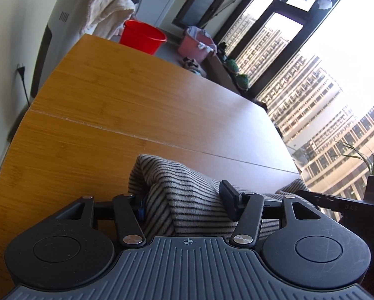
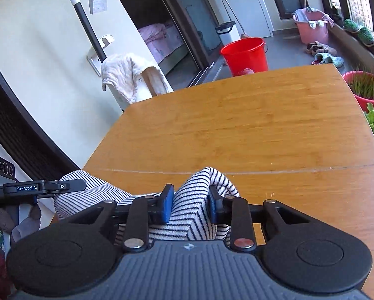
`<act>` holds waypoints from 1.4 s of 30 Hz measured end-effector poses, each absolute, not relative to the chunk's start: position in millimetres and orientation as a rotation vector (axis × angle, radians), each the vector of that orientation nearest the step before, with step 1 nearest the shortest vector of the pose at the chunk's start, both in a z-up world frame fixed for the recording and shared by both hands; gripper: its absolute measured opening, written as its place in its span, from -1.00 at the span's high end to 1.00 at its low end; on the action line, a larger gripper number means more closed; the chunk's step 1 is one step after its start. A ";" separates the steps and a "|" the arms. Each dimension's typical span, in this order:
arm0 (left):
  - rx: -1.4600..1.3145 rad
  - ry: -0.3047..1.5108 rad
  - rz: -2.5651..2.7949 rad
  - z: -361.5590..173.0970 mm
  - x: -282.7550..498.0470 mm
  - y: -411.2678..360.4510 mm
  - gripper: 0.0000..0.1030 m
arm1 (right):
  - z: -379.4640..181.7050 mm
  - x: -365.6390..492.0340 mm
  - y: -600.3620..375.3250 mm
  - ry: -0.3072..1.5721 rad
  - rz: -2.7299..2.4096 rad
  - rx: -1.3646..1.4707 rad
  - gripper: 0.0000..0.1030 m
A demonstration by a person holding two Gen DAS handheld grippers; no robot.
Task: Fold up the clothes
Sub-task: 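Press the held fold onto the shirt with the right gripper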
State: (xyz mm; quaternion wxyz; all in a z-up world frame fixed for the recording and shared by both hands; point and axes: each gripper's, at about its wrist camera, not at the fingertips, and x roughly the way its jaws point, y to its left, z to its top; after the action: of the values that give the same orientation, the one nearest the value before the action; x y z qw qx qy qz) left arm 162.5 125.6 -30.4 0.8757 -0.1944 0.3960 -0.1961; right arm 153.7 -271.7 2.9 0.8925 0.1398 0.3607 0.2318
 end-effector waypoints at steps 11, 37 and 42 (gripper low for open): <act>-0.307 0.660 -0.416 2.5 157.4 118.4 0.16 | 0.6 139.5 -272.5 0.671 0.443 0.208 0.46; -0.357 0.616 -0.448 8.7 115.3 126.4 0.43 | 11.5 73.4 -293.2 0.610 0.491 0.245 0.42; -0.330 0.687 -0.436 -17.9 73.1 125.4 0.31 | -25.8 46.3 -296.8 0.652 0.443 0.263 0.34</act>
State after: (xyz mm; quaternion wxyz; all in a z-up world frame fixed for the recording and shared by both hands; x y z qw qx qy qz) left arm 73.1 125.4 -17.9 0.9052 -0.1597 0.3324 -0.2111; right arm 46.3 -296.8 -25.8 0.9149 0.1278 0.3167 0.2153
